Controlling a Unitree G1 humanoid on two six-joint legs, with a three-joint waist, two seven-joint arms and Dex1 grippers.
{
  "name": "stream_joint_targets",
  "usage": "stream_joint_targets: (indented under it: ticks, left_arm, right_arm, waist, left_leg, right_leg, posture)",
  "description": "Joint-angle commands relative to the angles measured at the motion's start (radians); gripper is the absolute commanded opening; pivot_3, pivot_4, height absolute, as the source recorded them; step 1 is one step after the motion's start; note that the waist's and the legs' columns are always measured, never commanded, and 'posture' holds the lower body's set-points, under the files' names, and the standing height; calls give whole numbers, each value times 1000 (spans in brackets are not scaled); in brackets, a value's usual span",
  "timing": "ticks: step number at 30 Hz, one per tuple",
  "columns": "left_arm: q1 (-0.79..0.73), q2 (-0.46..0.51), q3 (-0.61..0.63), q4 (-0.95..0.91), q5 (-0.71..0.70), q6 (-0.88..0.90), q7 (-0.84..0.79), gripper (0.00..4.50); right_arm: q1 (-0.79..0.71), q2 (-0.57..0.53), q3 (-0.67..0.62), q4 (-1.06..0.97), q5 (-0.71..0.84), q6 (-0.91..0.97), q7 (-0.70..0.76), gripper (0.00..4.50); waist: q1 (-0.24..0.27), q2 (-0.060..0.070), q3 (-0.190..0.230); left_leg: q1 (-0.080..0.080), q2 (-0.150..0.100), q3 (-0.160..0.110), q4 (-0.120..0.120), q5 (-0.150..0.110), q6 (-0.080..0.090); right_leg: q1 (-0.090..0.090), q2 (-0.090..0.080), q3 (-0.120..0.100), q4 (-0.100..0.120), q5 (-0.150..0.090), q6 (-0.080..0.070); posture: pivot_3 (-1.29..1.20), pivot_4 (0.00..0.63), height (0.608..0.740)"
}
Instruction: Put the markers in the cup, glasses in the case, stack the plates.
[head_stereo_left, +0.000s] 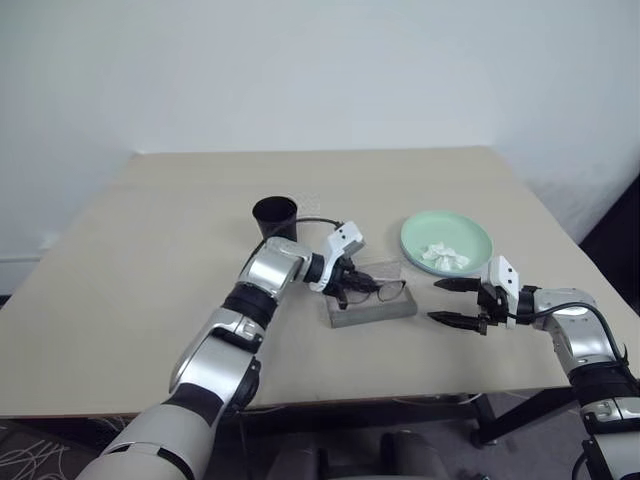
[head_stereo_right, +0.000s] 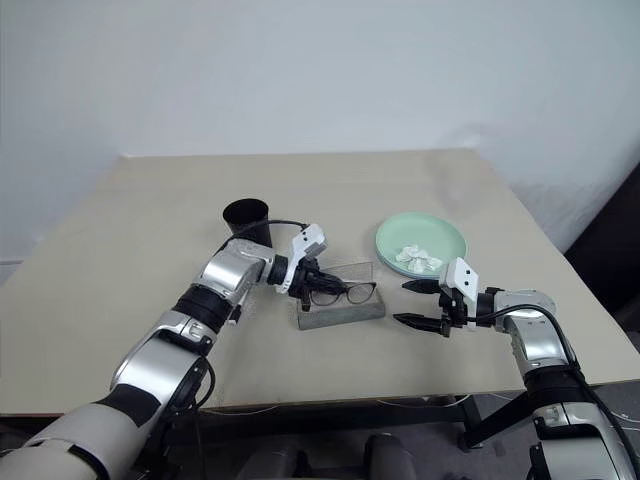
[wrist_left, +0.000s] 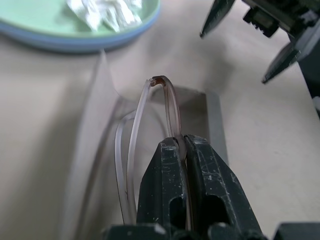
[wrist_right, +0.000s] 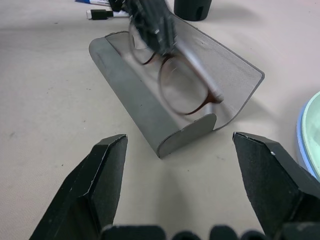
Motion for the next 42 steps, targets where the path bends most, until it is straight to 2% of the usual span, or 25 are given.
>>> stream_joint_targets:
  ticks: [1, 6, 15, 18, 21, 35, 40, 42]
  left_arm:
    - [14, 2, 14, -59, -26, 34, -15, 30]
    - [49, 15, -2, -85, -25, 44, -30, 30]
    - [44, 14, -11, -15, 1, 9, -11, 30]
    - [44, 11, -11, -3, 9, -10, 4, 682]
    - [37, 3, 2, 15, 11, -32, 26, 1669]
    - [-15, 13, 82, -152, -95, -60, -49, 1669]
    - [-71, 5, 108, -73, -52, -158, 54, 1669]
    - [-101, 1, 112, 11, -8, -242, 143, 1073]
  right_arm:
    - [-11, -7, -21, -23, 5, -10, -4, 3672]
    - [-12, -2, -18, -24, 2, -11, -8, 3672]
    - [-10, 5, -14, -27, 0, -12, -14, 3672]
    - [-7, 3, -14, -33, 0, -8, -16, 3672]
    - [-5, 2, -14, -36, 1, -5, -16, 3672]
    - [-8, 1, -10, -36, -4, 0, -13, 3672]
    - [-13, 7, -9, -32, -7, -1, -15, 3672]
    - [-12, 8, -10, -34, -8, 0, -17, 3672]
  waist:
    - [1, 0, 0]
    - [0, 0, 0]
    - [0, 0, 0]
    - [0, 0, 0]
    - [0, 0, 0]
    - [1, 0, 0]
    - [1, 0, 0]
    - [1, 0, 0]
  left_leg:
    - [0, 0, 0, 0, 0, 0]
    - [0, 0, 0, 0, 0, 0]
    - [1, 0, 0, 0, 0, 0]
    - [1, 0, 0, 0, 0, 0]
    - [1, 0, 0, 0, 0, 0]
    - [0, 0, 0, 0, 0, 0]
    - [0, 0, 0, 0, 0, 0]
    - [0, 0, 0, 0, 0, 0]
  right_leg:
    - [0, 0, 0, 0, 0, 0]
    - [0, 0, 0, 0, 0, 0]
    - [1, 0, 0, 0, 0, 0]
    - [1, 0, 0, 0, 0, 0]
    - [1, 0, 0, 0, 0, 0]
    - [0, 0, 0, 0, 0, 0]
    - [0, 0, 0, 0, 0, 0]
    - [0, 0, 0, 0, 0, 0]
  posture:
    - [0, 0, 740]
    - [0, 0, 740]
    - [0, 0, 740]
    - [0, 0, 740]
    - [0, 0, 740]
    - [0, 0, 740]
    - [0, 0, 740]
    - [0, 0, 740]
